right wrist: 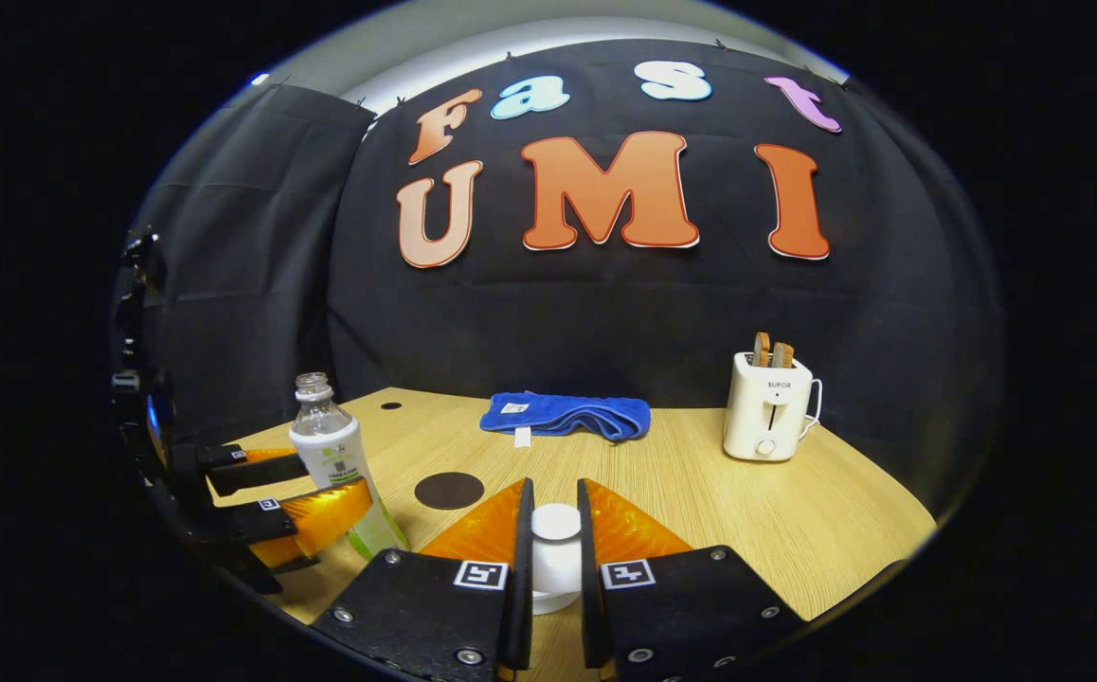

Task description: Open the teacup lid with one hand, grasp the water bottle and pour water into the teacup with the other hand; after pouring, place the water bottle on the coaster and then close the teacup lid.

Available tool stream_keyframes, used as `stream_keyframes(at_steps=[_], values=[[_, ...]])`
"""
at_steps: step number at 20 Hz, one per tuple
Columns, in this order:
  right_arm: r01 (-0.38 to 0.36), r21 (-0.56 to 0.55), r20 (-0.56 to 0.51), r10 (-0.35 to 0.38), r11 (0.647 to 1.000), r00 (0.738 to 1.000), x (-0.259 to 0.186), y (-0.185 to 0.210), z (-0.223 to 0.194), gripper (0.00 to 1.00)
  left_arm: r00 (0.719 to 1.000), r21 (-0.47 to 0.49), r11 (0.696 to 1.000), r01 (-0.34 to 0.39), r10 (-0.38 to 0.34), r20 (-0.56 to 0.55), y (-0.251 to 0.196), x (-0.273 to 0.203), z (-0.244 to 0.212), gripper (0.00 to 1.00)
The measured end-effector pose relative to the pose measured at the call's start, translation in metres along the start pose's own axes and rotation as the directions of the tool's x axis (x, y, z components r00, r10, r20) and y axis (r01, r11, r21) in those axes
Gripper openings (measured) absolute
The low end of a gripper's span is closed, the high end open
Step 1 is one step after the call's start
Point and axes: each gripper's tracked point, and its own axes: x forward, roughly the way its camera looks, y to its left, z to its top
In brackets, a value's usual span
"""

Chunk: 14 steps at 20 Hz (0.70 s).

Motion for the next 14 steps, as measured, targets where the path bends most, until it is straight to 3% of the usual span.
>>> stream_keyframes(at_steps=[3, 4, 7, 8, 14], values=[[0.005, 0.009, 0.012, -0.005, 1.000, 1.000, -0.005, -0.004, 0.004, 0.22, 0.999, -0.002, 1.000, 0.003, -0.003, -0.037, 0.000, 0.005, -0.014, 0.94], [0.006, 0.014, 0.018, -0.006, 1.000, 1.000, -0.007, -0.006, 0.006, 0.22, 0.999, -0.008, 1.000, 0.003, -0.003, -0.048, 0.001, 0.008, -0.018, 0.84], [0.006, 0.027, 0.031, -0.007, 1.000, 1.000, -0.010, -0.008, 0.012, 0.22, 0.998, -0.023, 1.000, -0.004, 0.002, -0.063, 0.008, 0.013, -0.027, 0.80], [0.008, 0.025, 0.032, -0.009, 1.000, 0.999, -0.011, -0.009, 0.012, 0.22, 0.999, -0.030, 1.000, 0.000, -0.002, -0.052, 0.007, 0.018, -0.027, 0.72], [0.003, 0.015, 0.033, -0.004, 1.000, 0.999, -0.014, -0.007, 0.012, 0.22, 0.999, -0.018, 1.000, 0.010, -0.011, -0.035, 0.010, 0.017, -0.025, 0.69]])
